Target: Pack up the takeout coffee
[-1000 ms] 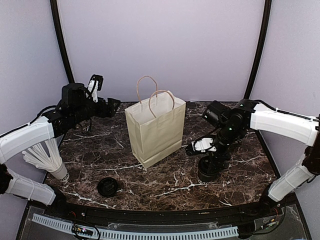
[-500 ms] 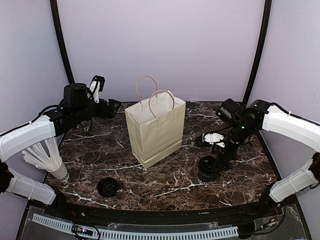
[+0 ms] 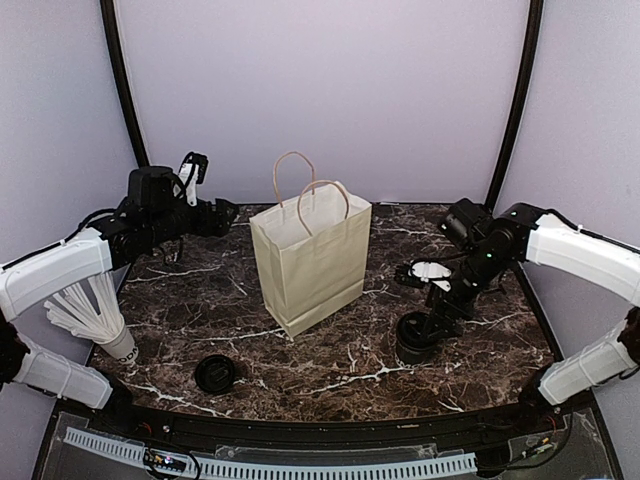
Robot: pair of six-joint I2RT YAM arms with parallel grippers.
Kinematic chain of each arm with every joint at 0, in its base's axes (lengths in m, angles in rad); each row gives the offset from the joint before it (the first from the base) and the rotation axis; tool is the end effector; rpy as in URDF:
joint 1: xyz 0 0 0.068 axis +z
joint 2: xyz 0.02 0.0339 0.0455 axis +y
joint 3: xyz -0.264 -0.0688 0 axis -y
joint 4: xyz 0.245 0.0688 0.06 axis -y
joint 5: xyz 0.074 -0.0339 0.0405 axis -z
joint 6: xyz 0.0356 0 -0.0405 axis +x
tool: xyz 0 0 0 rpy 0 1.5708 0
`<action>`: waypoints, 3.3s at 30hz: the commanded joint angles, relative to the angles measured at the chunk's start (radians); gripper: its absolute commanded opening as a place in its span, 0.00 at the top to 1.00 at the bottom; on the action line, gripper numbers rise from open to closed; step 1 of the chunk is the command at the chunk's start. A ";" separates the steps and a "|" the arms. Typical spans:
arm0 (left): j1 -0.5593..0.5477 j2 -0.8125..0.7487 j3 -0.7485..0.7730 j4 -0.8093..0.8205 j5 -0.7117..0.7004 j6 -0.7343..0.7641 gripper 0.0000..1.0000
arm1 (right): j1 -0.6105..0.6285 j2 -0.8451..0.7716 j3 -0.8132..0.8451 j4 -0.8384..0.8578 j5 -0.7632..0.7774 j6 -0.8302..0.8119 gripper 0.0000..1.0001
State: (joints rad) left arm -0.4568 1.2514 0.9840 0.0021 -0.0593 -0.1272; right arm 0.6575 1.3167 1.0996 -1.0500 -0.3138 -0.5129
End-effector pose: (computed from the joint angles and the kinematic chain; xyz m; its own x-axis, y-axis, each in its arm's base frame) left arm 0.2656 -0.1282 0.3286 -0.2828 -0.0021 -0.9592 0.3560 0.9283 -0.1070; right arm 0.1817 0.1542 0.2719 -0.3370 -0.8499 -0.4051 -0.9408 0.3207 0.1099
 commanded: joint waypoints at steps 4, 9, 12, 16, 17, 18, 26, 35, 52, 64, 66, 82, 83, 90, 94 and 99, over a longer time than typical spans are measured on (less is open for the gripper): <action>0.014 0.001 0.048 -0.024 0.010 0.021 0.06 | 0.004 0.077 0.023 0.025 -0.030 0.027 0.10; 0.018 0.003 0.049 -0.025 0.016 0.018 0.06 | 0.015 0.083 0.030 0.023 0.006 0.023 0.10; 0.019 0.004 0.049 -0.025 0.023 0.016 0.06 | 0.023 0.084 0.023 0.023 0.026 0.017 0.10; 0.020 0.008 0.051 -0.026 0.030 0.014 0.06 | 0.042 0.094 0.018 0.028 0.078 -0.006 0.13; 0.021 0.009 0.052 -0.027 0.033 0.013 0.06 | 0.047 0.101 0.023 0.021 0.090 -0.017 0.14; 0.021 0.009 0.052 -0.027 0.034 0.012 0.06 | 0.049 0.110 0.035 0.009 0.094 -0.030 0.16; 0.021 0.006 0.053 -0.028 0.047 0.003 0.06 | 0.046 0.142 0.105 -0.039 0.215 -0.150 0.11; 0.021 0.002 0.053 -0.030 0.058 -0.001 0.06 | 0.006 0.145 0.140 -0.028 0.278 -0.181 0.05; 0.022 0.000 0.056 -0.034 0.058 -0.003 0.06 | 0.006 0.107 0.137 0.010 0.113 0.026 0.08; 0.023 -0.002 0.056 -0.036 0.057 -0.001 0.06 | 0.018 0.149 0.117 0.033 0.149 0.058 0.14; 0.023 -0.003 0.056 -0.036 0.057 0.000 0.06 | 0.021 0.154 0.116 0.033 0.156 0.060 0.14; 0.023 -0.004 0.057 -0.036 0.058 -0.002 0.06 | 0.032 0.171 0.127 0.036 0.205 0.060 0.10; 0.023 -0.004 0.057 -0.037 0.058 -0.002 0.05 | 0.033 0.173 0.124 0.036 0.203 0.060 0.10; 0.023 -0.007 0.055 -0.036 0.053 -0.004 0.06 | 0.042 0.184 0.102 0.038 0.219 0.053 0.12; 0.023 -0.006 0.055 -0.035 0.055 -0.003 0.06 | 0.049 0.194 0.093 0.038 0.231 0.051 0.13; 0.023 -0.006 0.057 -0.036 0.056 -0.004 0.06 | 0.053 0.204 0.086 0.034 0.236 0.049 0.16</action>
State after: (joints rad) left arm -0.4412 1.2652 1.0130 -0.0254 -0.0143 -0.1207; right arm 0.6998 1.4940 1.2098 -1.0176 -0.0917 -0.4625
